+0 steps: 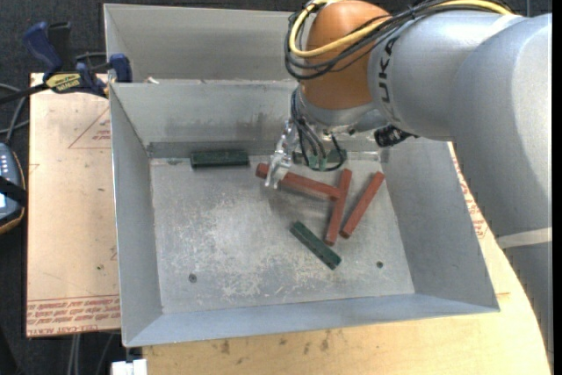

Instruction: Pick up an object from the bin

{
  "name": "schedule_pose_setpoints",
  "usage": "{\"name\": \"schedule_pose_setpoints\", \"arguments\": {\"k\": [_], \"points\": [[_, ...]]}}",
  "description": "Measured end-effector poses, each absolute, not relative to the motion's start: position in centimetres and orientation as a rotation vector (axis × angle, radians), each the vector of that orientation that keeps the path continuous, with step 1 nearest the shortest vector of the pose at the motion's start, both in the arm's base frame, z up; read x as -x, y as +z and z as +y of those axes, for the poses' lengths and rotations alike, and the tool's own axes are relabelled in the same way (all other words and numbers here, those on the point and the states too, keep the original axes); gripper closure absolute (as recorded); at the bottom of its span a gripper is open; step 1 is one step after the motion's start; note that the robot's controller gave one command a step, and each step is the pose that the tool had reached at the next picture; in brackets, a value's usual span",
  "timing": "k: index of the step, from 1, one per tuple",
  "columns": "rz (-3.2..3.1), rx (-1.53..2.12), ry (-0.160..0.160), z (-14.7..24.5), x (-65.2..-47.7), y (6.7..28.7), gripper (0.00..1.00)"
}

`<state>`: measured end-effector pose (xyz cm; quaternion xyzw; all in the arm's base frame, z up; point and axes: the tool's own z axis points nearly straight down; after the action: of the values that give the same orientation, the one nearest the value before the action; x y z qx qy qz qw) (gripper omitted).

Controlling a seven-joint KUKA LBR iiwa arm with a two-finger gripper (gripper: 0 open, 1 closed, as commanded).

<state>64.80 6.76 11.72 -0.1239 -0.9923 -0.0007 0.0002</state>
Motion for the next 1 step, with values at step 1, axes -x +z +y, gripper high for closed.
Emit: {"name": "schedule_pose_setpoints", "arguments": {"k": [1], "points": [[-3.121,0.39,-0.003,6.77,-64.92,13.36,1.0]]}}
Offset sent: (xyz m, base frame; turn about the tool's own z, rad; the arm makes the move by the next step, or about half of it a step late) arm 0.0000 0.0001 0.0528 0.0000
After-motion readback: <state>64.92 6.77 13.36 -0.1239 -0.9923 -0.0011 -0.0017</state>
